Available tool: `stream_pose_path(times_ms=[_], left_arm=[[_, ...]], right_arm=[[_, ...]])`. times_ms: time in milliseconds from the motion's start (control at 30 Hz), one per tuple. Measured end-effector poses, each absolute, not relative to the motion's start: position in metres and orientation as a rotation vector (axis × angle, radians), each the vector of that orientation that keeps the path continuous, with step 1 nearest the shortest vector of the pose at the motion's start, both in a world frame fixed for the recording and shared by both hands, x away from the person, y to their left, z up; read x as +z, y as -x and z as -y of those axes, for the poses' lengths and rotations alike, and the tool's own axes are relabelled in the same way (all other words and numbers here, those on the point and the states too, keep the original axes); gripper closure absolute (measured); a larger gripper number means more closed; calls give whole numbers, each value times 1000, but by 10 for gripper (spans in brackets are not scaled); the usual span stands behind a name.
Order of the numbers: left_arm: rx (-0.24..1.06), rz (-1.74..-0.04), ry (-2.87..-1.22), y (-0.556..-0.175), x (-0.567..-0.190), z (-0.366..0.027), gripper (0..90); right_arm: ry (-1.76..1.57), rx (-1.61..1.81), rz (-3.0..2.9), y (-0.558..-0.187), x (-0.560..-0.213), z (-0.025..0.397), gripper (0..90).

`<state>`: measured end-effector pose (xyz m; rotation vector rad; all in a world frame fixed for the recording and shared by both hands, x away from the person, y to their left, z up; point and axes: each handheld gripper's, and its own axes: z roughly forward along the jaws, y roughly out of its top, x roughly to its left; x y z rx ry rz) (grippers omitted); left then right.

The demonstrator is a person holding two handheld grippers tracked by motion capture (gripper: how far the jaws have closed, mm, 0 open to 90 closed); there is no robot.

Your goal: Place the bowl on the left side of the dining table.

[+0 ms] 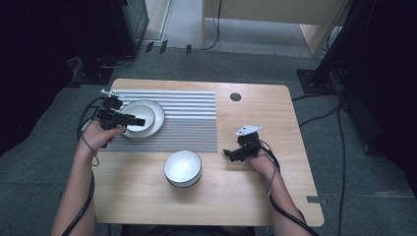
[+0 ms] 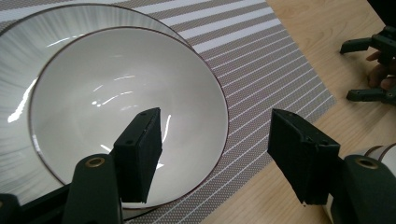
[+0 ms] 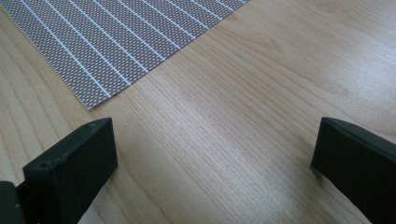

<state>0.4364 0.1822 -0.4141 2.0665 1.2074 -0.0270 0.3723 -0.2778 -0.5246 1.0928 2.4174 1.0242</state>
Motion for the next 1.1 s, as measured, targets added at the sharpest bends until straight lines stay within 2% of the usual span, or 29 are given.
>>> stream_pose_path(times_ms=[1100], left_arm=[[-29,-1012,-2139,-423,-430,-136,334]], right_arm=[[-1093,1024,-2417,-372,-525,278,0]])
